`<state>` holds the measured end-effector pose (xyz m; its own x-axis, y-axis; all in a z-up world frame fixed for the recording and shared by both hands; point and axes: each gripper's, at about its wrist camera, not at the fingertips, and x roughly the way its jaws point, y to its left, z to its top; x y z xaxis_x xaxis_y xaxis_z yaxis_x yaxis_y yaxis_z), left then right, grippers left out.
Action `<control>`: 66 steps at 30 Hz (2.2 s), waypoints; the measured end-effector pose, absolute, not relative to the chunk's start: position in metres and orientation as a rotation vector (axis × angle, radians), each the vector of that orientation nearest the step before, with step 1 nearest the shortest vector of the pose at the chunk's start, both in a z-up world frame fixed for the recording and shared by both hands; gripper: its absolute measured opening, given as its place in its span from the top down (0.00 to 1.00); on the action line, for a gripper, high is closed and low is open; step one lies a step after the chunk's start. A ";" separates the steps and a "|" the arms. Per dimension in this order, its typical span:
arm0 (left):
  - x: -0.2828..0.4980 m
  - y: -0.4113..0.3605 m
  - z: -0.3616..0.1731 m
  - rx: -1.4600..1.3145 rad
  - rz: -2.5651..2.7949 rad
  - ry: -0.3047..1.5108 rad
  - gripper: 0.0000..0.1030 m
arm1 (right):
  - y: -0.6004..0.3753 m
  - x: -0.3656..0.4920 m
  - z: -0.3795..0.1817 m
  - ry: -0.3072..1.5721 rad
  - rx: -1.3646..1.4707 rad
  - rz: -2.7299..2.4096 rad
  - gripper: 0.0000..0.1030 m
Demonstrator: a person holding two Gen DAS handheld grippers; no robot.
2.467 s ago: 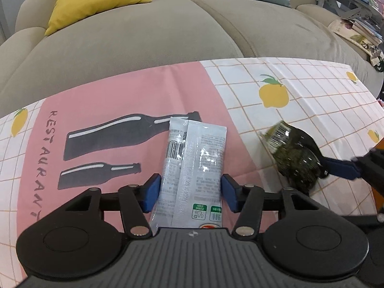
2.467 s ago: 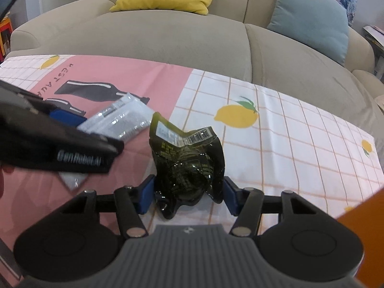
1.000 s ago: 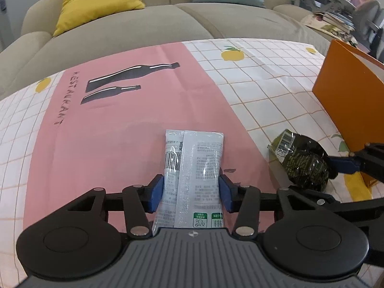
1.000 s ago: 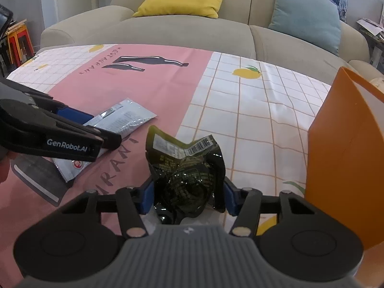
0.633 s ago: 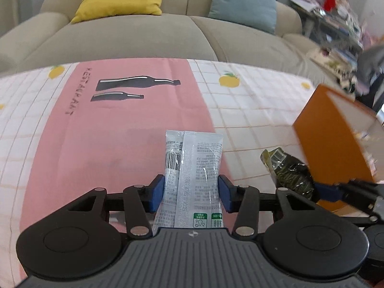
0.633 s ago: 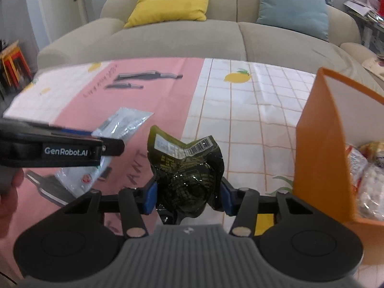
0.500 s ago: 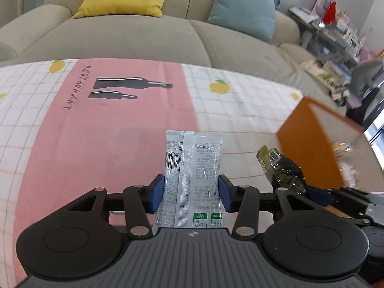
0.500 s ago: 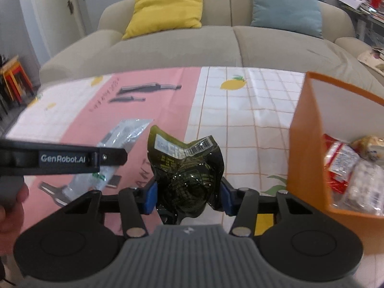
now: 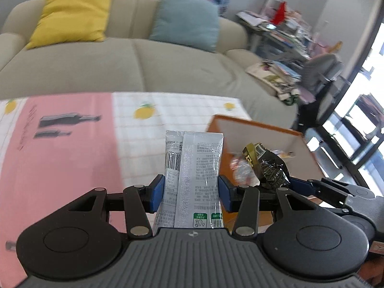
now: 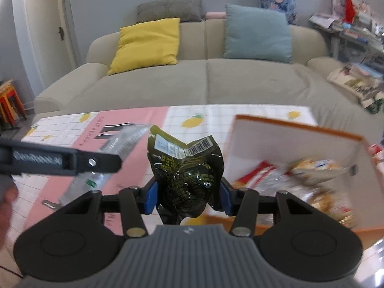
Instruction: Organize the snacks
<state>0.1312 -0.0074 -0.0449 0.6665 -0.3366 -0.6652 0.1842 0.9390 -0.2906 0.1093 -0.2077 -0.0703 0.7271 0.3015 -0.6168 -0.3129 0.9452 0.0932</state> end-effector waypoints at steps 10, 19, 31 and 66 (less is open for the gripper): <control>0.178 -0.089 -0.026 -0.162 -0.479 0.804 0.48 | -0.292 0.141 -0.047 0.648 -0.089 0.207 0.51; 0.223 -0.142 -0.049 -0.074 -0.573 0.913 0.48 | -0.366 0.188 -0.077 0.813 -0.020 0.106 0.51; 0.254 -0.198 -0.102 0.158 -0.516 1.016 0.48 | -0.380 0.227 -0.134 1.031 -0.128 0.050 0.51; 0.174 -0.160 -0.002 0.303 -0.362 0.775 0.26 | -0.348 0.160 -0.032 0.820 -0.059 0.058 0.05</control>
<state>0.1741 -0.1604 -0.0020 0.6590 -0.2044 -0.7238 0.4238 0.8960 0.1328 0.1598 -0.3484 -0.0316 0.6807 0.0287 -0.7320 -0.0744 0.9968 -0.0301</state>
